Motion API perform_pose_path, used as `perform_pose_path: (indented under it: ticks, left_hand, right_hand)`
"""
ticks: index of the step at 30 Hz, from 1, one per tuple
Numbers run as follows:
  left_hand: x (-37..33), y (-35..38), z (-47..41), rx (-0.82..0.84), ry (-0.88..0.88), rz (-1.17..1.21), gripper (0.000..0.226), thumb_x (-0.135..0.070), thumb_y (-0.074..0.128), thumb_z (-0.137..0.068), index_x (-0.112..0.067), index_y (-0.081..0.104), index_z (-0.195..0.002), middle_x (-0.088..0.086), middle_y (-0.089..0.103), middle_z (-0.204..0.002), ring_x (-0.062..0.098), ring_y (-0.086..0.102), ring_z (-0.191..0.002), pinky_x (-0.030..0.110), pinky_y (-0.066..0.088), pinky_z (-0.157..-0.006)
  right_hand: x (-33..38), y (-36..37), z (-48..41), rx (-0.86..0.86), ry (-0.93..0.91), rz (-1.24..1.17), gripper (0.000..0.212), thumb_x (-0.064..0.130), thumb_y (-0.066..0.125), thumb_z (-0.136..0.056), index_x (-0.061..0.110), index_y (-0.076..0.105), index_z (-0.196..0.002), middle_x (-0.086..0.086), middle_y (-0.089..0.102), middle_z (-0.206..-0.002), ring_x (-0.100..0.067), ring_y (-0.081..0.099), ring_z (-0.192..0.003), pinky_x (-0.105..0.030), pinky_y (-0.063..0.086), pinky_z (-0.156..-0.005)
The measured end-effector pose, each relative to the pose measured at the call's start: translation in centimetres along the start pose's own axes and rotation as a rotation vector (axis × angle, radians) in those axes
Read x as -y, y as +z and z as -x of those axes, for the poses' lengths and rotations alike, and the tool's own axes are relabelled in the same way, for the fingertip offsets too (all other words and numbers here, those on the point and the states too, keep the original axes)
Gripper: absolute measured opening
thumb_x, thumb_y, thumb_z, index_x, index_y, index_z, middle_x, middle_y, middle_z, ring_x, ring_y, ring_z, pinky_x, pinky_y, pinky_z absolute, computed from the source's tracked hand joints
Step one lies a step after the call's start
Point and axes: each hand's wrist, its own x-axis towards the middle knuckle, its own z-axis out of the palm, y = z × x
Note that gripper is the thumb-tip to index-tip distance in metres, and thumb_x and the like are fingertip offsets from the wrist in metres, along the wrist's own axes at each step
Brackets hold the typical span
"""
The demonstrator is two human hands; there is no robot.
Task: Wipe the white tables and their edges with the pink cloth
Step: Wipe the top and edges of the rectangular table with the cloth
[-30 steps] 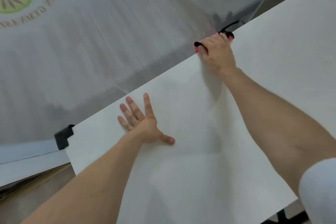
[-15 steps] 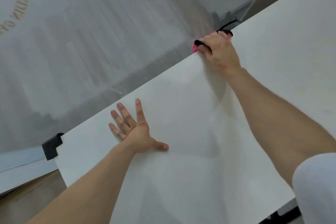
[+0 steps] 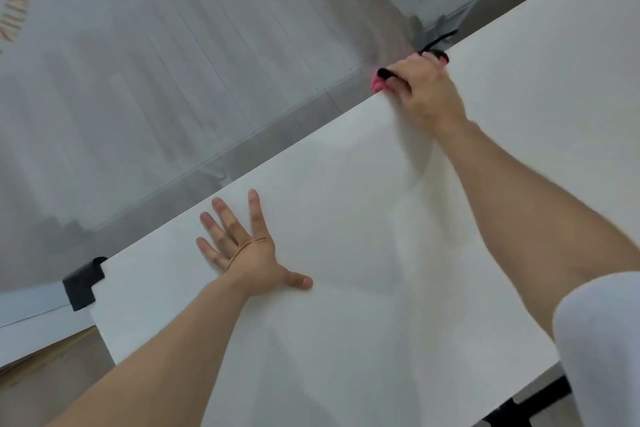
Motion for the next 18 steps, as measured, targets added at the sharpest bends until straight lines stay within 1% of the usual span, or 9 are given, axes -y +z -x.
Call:
perform_pose_path:
  ticks: [1,3,4,6,8,10,12,15,18]
  left_hand:
    - [0.0,0.0,0.0,0.0,-0.006,0.005,0.192,-0.077,0.099,-0.036,-0.044,-0.063,-0.133,0.016,-0.075,-0.134,0.044,-0.064,-0.132,0.071,-0.024,-0.12]
    - [0.0,0.0,0.1,0.0,-0.004,0.005,0.192,-0.076,0.1,-0.037,-0.043,-0.063,-0.133,0.016,-0.075,-0.134,0.044,-0.064,-0.132,0.072,-0.023,-0.12]
    - [0.0,0.0,0.1,0.0,-0.002,-0.004,0.192,-0.077,0.099,-0.038,-0.042,-0.063,-0.133,0.016,-0.075,-0.133,0.044,-0.064,-0.132,0.072,-0.023,-0.12]
    - [0.0,-0.1,0.2,0.001,-0.014,-0.015,0.19,-0.078,0.098,-0.04,-0.041,-0.064,-0.133,0.017,-0.075,-0.132,0.045,-0.065,-0.131,0.072,-0.023,-0.12]
    - [-0.1,-0.1,0.2,-0.004,-0.022,-0.01,0.189,-0.079,0.097,-0.041,-0.041,-0.065,-0.132,0.017,-0.076,-0.131,0.045,-0.065,-0.13,0.071,-0.025,-0.12]
    - [0.1,0.0,0.2,-0.01,-0.011,-0.01,0.19,-0.078,0.098,-0.04,-0.042,-0.064,-0.132,0.016,-0.076,-0.132,0.044,-0.065,-0.131,0.07,-0.025,-0.12]
    - [0.2,0.1,0.0,-0.021,-0.009,-0.015,0.19,-0.077,0.099,-0.039,-0.043,-0.064,-0.133,0.016,-0.075,-0.132,0.044,-0.065,-0.131,0.07,-0.026,-0.12]
    - [0.3,0.1,-0.2,-0.031,-0.005,-0.029,0.19,-0.077,0.099,-0.04,-0.042,-0.064,-0.132,0.016,-0.075,-0.132,0.045,-0.065,-0.131,0.07,-0.026,-0.119]
    - [0.5,0.2,-0.5,-0.045,0.0,-0.032,0.191,-0.078,0.098,-0.039,-0.041,-0.064,-0.133,0.017,-0.075,-0.132,0.045,-0.064,-0.131,0.071,-0.026,-0.119]
  right_hand:
    - [1.0,0.2,0.1,-0.016,0.07,0.011,0.023,0.031,0.053,-0.107,0.027,0.075,-0.101,0.003,0.073,-0.101,-0.031,0.062,-0.102,-0.048,0.04,-0.109]
    - [7.1,2.5,1.3,-0.073,0.167,-0.077,0.017,0.028,0.059,-0.102,0.024,0.074,-0.095,-0.001,0.071,-0.096,-0.035,0.061,-0.101,-0.049,0.042,-0.104]
    - [11.3,4.4,2.5,-0.072,0.108,-0.137,0.015,0.027,0.063,-0.102,0.02,0.076,-0.098,-0.003,0.071,-0.097,-0.036,0.062,-0.1,-0.049,0.042,-0.102]
    - [18.9,7.3,4.9,0.017,-0.155,-0.2,0.016,0.027,0.066,-0.105,0.015,0.077,-0.105,-0.003,0.072,-0.099,-0.032,0.063,-0.099,-0.048,0.043,-0.102]
    - [21.0,7.8,5.0,0.091,-0.341,-0.222,0.017,0.027,0.064,-0.107,0.016,0.077,-0.11,0.0,0.073,-0.103,-0.028,0.065,-0.102,-0.046,0.044,-0.101]
    - [16.5,6.6,3.7,0.14,-0.379,-0.222,0.02,0.028,0.061,-0.108,0.02,0.077,-0.118,0.004,0.074,-0.113,-0.024,0.066,-0.109,-0.043,0.044,-0.103]
    - [8.9,4.3,2.0,0.065,-0.249,-0.173,0.025,0.033,0.059,-0.111,0.021,0.078,-0.122,0.002,0.076,-0.119,-0.027,0.067,-0.114,-0.046,0.044,-0.108]
    - [-0.4,0.0,0.0,0.008,-0.082,-0.012,0.027,0.037,0.053,-0.114,0.025,0.077,-0.115,0.004,0.075,-0.111,-0.029,0.065,-0.106,-0.048,0.042,-0.11]
    - [-0.1,0.4,-0.3,-0.018,0.082,0.014,0.028,0.034,0.051,-0.113,0.024,0.075,-0.103,0.002,0.072,-0.1,-0.03,0.061,-0.102,-0.047,0.037,-0.116]
